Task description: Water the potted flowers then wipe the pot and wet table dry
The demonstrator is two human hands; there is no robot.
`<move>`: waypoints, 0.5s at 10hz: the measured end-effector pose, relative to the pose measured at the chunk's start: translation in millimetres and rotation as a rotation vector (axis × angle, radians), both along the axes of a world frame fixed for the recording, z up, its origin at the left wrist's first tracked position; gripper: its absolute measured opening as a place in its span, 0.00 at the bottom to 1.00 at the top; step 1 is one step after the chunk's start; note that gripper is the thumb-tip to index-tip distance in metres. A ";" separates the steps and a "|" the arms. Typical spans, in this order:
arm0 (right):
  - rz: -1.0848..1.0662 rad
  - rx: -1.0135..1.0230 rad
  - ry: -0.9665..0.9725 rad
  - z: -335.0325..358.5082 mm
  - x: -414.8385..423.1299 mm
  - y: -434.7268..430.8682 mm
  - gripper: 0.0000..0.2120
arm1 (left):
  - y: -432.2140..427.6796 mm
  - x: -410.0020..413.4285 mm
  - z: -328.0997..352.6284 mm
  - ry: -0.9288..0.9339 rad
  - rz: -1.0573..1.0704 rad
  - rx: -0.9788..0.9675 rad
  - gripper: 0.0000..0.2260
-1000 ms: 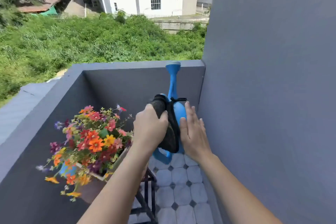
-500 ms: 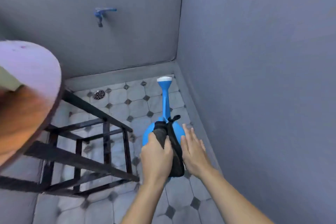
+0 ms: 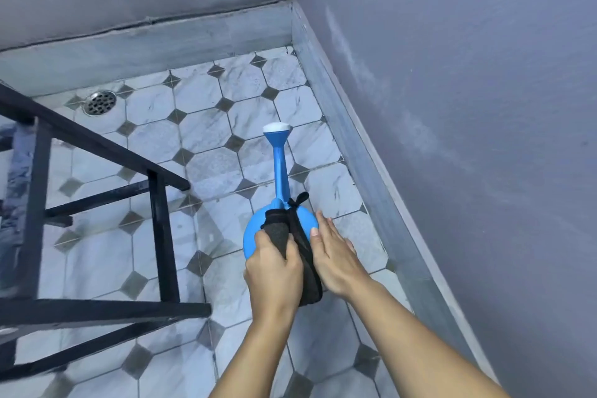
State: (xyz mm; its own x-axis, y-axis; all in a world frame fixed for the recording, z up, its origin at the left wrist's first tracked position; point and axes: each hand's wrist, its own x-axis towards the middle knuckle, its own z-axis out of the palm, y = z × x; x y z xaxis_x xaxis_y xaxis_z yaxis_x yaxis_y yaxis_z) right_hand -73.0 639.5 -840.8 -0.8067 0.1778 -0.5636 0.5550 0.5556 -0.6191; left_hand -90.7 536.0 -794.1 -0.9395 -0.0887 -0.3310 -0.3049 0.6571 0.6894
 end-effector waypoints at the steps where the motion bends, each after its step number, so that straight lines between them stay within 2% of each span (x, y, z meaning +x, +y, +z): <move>1: 0.023 0.017 -0.022 -23.2 -5.4 0.4 0.26 | -0.8 -5.0 -27.6 0.001 0.005 -0.014 0.12; 3: 0.111 0.103 -0.113 -31.3 -3.0 14.3 0.27 | 14.1 -3.8 -36.2 -0.053 -0.044 -0.041 0.14; 4: 0.094 0.151 -0.096 -1.9 1.3 20.8 0.27 | 18.5 -7.9 -22.7 -0.248 -0.123 -0.160 0.24; 5: 0.074 0.165 -0.071 29.8 4.6 23.3 0.26 | 15.3 -8.7 2.5 -0.361 -0.153 -0.291 0.33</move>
